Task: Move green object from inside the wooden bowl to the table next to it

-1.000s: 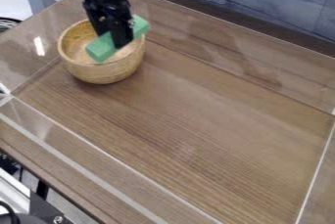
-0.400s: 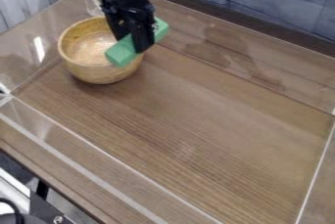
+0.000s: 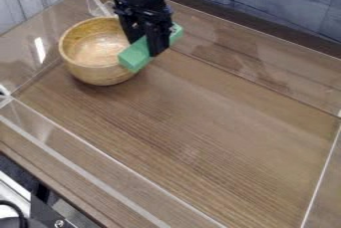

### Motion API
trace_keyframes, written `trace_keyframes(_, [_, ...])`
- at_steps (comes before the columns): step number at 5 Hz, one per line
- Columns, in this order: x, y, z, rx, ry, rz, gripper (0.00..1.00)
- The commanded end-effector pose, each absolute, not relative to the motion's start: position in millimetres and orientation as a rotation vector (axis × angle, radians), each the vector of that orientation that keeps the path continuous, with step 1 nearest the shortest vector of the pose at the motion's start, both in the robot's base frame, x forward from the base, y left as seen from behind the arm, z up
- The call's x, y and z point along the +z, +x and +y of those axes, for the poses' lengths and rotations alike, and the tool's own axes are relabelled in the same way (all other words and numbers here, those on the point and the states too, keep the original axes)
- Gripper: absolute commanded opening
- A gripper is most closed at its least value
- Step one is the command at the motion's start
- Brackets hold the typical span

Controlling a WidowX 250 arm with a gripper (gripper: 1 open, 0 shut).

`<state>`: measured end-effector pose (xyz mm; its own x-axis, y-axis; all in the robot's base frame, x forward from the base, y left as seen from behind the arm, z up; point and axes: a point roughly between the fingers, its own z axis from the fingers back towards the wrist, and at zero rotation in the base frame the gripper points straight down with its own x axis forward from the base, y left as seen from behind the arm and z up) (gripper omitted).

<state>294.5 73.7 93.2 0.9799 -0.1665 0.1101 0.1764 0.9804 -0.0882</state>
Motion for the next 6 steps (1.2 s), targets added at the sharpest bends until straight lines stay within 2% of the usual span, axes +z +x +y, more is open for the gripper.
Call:
trace_keyframes(1, [99.4,300.5,75.5,-0.19,-0.068,-0.134,0.0])
trace_keyframes(6, [49.2,280.8,93.1,-0.127,-0.061,-0.044,0.0])
